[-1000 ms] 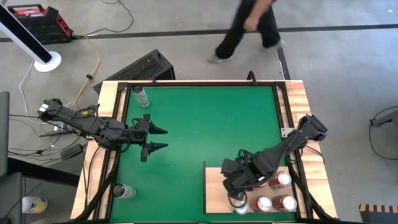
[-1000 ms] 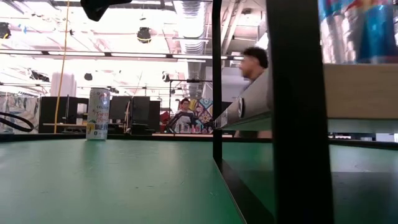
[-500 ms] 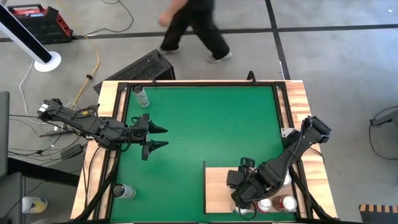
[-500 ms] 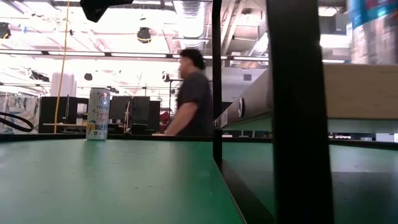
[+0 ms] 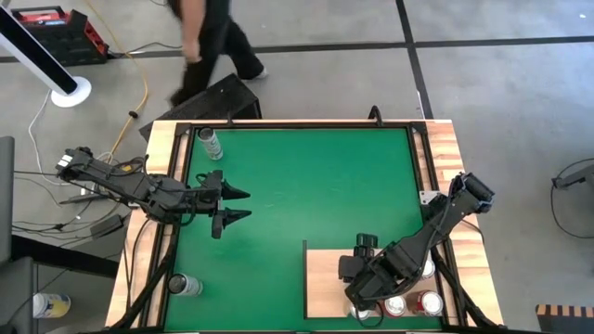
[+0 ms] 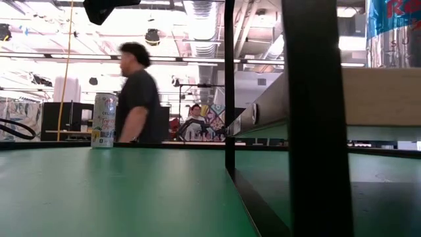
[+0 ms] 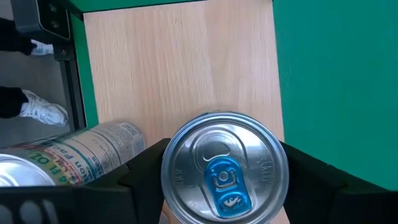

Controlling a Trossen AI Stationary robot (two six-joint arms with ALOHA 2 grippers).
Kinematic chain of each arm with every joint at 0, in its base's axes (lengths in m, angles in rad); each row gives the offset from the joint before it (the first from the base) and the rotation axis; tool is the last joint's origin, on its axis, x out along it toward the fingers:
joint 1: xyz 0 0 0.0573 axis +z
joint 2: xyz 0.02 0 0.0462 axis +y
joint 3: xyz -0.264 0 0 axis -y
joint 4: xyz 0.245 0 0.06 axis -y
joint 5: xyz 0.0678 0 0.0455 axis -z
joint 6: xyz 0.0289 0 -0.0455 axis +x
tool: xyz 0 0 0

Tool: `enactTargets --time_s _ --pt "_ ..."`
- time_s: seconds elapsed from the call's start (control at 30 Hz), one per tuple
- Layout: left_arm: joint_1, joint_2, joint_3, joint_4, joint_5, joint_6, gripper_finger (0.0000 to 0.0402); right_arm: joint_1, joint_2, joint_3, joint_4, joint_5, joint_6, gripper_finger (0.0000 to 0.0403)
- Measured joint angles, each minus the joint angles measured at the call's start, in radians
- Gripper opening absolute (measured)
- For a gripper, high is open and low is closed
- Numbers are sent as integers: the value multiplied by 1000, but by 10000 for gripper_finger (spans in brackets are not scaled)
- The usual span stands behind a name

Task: Place canned beverage on shelf
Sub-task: Put the blue soda can on the shelf aligned with the other blue soda can, then adjust the blue soda can

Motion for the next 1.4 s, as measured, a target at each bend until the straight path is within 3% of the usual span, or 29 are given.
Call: enactTargets --time_s 0.23,0.53,0.93,1.2,1.4 --pt "0 0 0 -1 0 -10 256 -6 0 0 -7 -15 -15 319" --pt "0 0 0 -1 0 -12 256 -7 1 4 -13 -71 -16 324" --pt "0 0 0 -3 0 12 256 -35 2 182 -146 -76 -7 326" --pt "0 0 0 -11 0 29 256 8 2 385 -129 -107 107 326" --pt "6 0 0 -11 7 30 256 106 2 413 -28 -108 277 326"
